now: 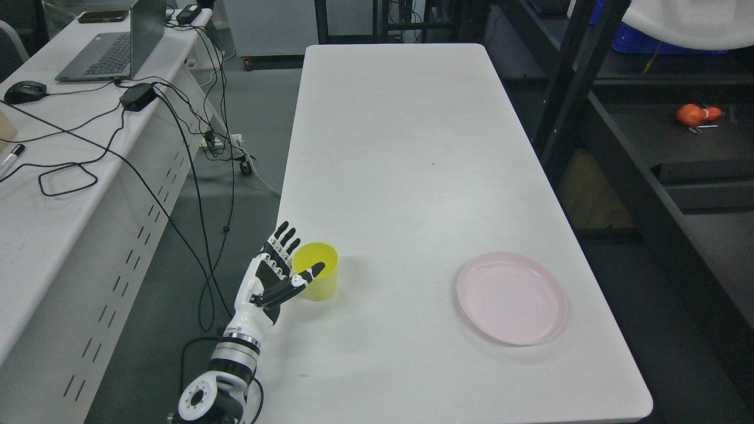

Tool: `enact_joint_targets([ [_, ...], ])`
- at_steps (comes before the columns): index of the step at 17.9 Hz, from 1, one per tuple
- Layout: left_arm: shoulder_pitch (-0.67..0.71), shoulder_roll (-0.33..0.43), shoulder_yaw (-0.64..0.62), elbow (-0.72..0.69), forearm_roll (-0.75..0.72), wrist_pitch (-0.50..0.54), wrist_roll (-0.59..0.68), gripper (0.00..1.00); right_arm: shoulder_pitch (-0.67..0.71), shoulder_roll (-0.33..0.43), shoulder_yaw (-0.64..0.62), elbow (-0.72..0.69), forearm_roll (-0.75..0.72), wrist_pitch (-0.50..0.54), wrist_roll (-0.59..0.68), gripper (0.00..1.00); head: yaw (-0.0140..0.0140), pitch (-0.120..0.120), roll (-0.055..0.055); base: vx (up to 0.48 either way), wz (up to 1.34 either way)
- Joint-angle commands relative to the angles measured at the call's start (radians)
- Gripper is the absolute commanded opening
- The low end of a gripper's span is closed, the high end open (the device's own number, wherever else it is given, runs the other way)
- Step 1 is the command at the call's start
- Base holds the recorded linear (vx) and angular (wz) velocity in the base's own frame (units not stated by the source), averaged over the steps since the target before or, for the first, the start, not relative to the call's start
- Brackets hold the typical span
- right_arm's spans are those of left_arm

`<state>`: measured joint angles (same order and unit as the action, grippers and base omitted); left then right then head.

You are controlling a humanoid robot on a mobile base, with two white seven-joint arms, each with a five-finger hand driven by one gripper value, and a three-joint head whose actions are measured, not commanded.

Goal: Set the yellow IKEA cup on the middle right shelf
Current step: 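Close the left hand around the yellow cup and lift it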

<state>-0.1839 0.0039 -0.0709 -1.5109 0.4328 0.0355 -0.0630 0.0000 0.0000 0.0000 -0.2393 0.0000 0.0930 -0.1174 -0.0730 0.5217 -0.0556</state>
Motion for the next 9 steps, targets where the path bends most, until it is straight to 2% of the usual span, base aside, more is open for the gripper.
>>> enact_joint_targets([
  [1,-0.022,0.014,-0.041,0.044,0.003,0.017,0.002,0.98,0.014,-0.017,0.017,0.000,-0.025,0.001,0.001,0.99,0.0000,0.000,0.000,0.000,0.00],
  [5,-0.034,0.014,-0.075,0.044,-0.104,0.018,-0.003,0.98,0.014,-0.017,0.017,0.000,-0.025,0.001,0.001,0.99,0.0000,0.000,0.000,0.000,0.00],
  [9,-0.035,0.014,-0.092,0.044,-0.147,0.066,-0.001,0.98,0.014,-0.017,0.017,0.000,-0.025,0.001,0.001,0.99,0.0000,0.000,0.000,0.000,0.00],
])
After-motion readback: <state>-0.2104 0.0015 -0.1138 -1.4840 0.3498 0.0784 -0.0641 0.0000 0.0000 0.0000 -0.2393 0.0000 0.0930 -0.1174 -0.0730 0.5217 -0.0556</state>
